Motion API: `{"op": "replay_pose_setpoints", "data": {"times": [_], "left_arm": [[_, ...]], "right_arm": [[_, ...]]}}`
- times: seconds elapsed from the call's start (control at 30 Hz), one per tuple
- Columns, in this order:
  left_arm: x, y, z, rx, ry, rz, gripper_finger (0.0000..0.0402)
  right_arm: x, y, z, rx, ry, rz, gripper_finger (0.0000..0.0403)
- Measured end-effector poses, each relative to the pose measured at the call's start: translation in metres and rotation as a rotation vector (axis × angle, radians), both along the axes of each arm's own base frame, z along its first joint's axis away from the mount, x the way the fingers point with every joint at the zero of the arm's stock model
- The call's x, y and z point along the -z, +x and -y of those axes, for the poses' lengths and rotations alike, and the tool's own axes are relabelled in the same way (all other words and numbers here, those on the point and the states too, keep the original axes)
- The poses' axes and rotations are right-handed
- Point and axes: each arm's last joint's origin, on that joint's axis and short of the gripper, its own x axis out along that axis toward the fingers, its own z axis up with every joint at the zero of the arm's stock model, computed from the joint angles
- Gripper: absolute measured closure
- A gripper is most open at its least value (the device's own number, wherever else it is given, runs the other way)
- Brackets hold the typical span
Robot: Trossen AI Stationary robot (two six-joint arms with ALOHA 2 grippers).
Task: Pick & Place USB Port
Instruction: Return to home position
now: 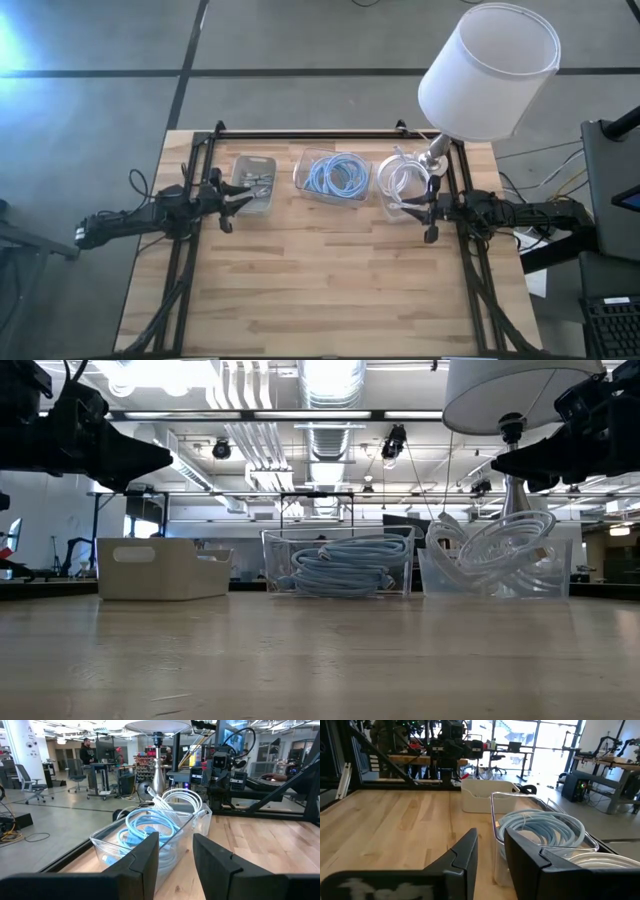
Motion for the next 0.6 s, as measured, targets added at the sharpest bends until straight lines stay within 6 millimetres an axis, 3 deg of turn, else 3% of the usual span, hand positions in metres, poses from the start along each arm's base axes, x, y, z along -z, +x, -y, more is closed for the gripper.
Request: {"op": "replay_pose_setpoints", "data": {"times": [0.6], "left_arm": [[0.0000,0.0000,-0.0001,-0.001,0.000,0.000,0.0277]], "right_arm": [[0.0000,0.0000,0.0000,0.000,-0.002,0.000,0.0306]]}}
